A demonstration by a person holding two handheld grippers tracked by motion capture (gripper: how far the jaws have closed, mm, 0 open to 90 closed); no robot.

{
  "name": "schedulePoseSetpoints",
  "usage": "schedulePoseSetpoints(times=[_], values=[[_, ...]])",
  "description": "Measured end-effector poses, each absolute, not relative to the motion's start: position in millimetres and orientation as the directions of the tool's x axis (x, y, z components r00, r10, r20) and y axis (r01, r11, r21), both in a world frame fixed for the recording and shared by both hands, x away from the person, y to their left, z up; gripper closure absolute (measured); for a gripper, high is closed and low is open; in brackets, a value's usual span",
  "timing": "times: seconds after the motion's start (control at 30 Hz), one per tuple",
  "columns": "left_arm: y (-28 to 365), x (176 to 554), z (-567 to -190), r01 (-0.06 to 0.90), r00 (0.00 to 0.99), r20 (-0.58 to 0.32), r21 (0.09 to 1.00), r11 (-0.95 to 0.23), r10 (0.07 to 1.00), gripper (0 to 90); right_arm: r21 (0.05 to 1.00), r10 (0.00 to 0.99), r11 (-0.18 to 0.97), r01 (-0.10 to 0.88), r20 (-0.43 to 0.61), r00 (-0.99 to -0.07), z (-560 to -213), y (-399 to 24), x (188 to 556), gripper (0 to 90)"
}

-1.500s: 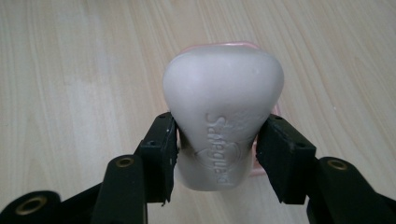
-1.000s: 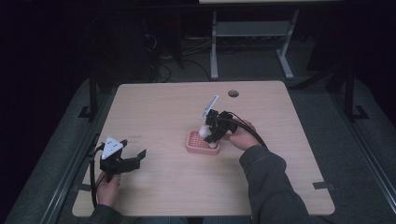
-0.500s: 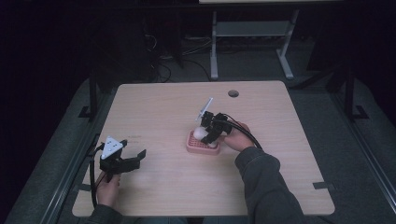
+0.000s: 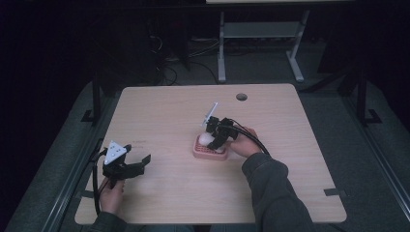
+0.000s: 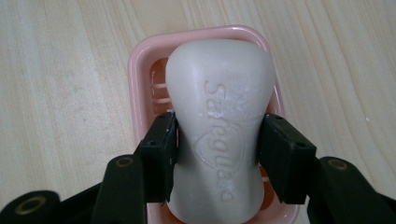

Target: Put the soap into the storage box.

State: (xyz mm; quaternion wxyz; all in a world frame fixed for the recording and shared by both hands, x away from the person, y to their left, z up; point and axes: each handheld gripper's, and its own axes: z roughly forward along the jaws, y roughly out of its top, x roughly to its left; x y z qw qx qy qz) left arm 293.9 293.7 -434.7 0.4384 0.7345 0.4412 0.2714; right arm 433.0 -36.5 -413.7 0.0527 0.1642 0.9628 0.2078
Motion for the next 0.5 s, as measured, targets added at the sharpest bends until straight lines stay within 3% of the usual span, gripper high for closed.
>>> schedulePoseSetpoints(times=[0.5], values=[[295.0,294.5,-435.2,0.413,0.461,0.004,0.884,-0.219,0.888,14.4,0.409,0.334,0.867,0.286,-0.049,-0.941,-416.4,-33.3,427.6,44.9]])
